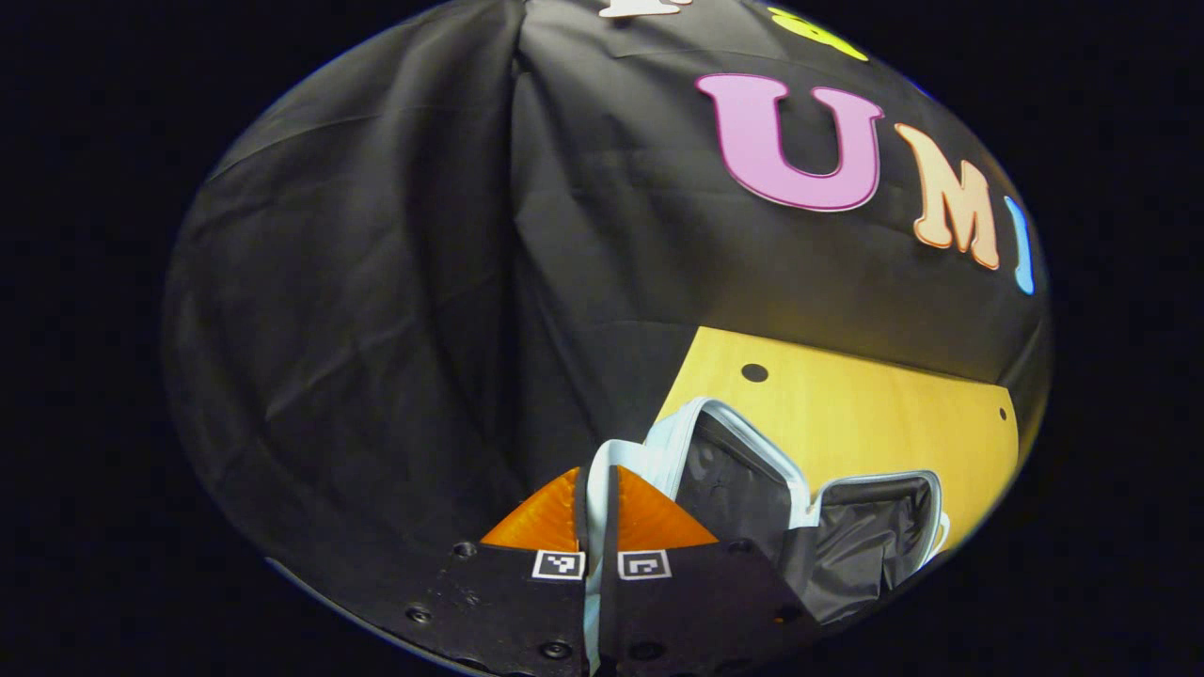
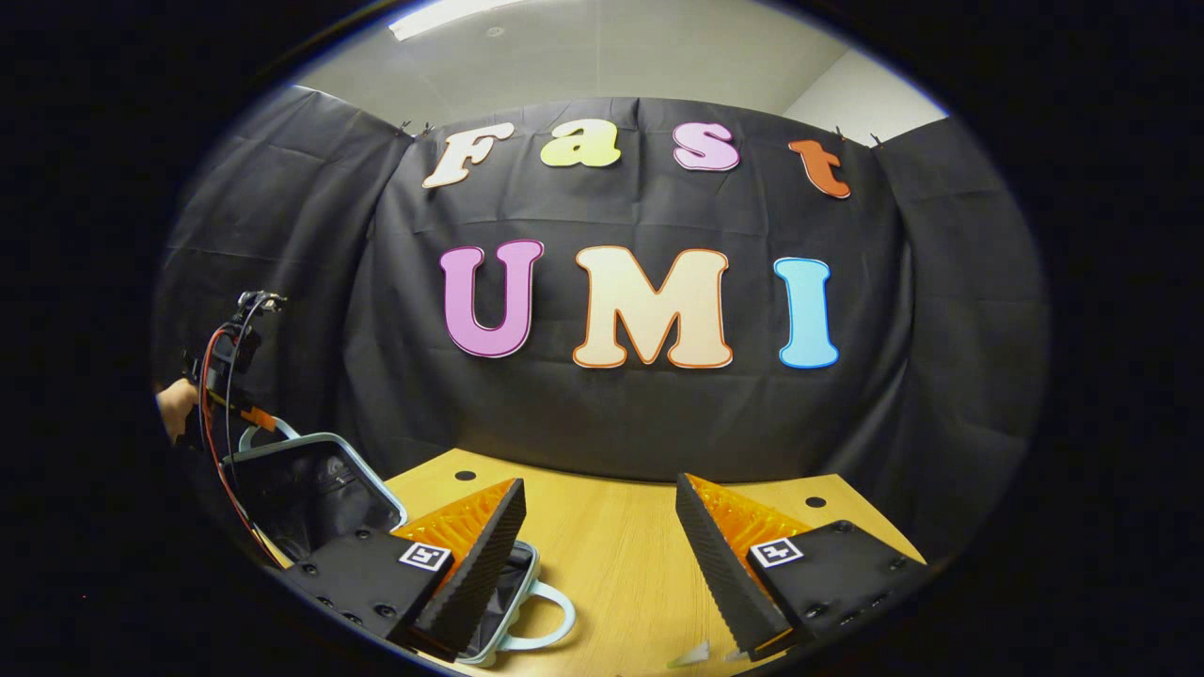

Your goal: First open the suitcase, pack the skin care products into it, and then close the suitcase.

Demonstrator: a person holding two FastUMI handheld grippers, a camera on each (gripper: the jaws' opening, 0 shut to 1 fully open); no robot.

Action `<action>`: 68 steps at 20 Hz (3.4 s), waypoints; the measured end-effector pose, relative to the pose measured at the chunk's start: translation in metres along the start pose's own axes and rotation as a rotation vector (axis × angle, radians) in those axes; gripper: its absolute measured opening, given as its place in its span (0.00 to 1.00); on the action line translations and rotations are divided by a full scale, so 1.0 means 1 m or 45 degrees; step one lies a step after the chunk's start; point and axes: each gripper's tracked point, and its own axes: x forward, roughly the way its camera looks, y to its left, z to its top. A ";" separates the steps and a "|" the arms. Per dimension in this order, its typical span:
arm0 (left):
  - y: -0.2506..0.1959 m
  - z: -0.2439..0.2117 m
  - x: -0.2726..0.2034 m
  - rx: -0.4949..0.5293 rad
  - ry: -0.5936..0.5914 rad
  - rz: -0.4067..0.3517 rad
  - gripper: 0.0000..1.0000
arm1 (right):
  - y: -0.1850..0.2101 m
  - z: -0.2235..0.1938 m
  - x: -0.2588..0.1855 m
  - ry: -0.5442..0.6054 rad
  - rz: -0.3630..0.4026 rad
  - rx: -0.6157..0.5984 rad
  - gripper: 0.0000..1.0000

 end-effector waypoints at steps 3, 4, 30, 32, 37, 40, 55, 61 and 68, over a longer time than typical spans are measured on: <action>0.014 -0.016 0.009 0.040 0.000 0.067 0.01 | 0.002 -0.001 0.001 0.012 0.002 -0.003 0.99; 0.015 -0.020 0.014 0.014 0.005 0.083 0.03 | 0.004 -0.002 0.001 0.015 0.008 0.000 0.99; -0.239 0.076 -0.253 -0.211 -0.809 -0.235 0.94 | -0.146 0.092 -0.056 -0.405 -0.036 0.020 1.00; -0.271 0.070 -0.268 -0.198 -0.816 -0.297 0.94 | -0.162 0.091 -0.063 -0.420 -0.042 0.026 0.99; -0.346 0.047 -0.297 -0.154 -0.820 -0.437 0.94 | -0.200 0.084 -0.077 -0.419 -0.050 0.021 0.99; -0.383 0.028 -0.306 -0.110 -0.801 -0.499 0.94 | -0.220 0.078 -0.085 -0.413 -0.064 0.018 0.99; -0.537 -0.124 -0.286 0.196 -0.441 -0.852 0.95 | -0.261 0.034 -0.099 -0.257 -0.100 -0.050 0.99; -0.564 -0.177 -0.264 0.208 -0.288 -0.913 0.95 | -0.276 0.028 -0.110 -0.227 -0.135 -0.098 0.99; -0.582 -0.238 -0.226 0.256 -0.091 -0.957 0.87 | -0.284 0.009 -0.108 -0.164 -0.168 -0.121 0.99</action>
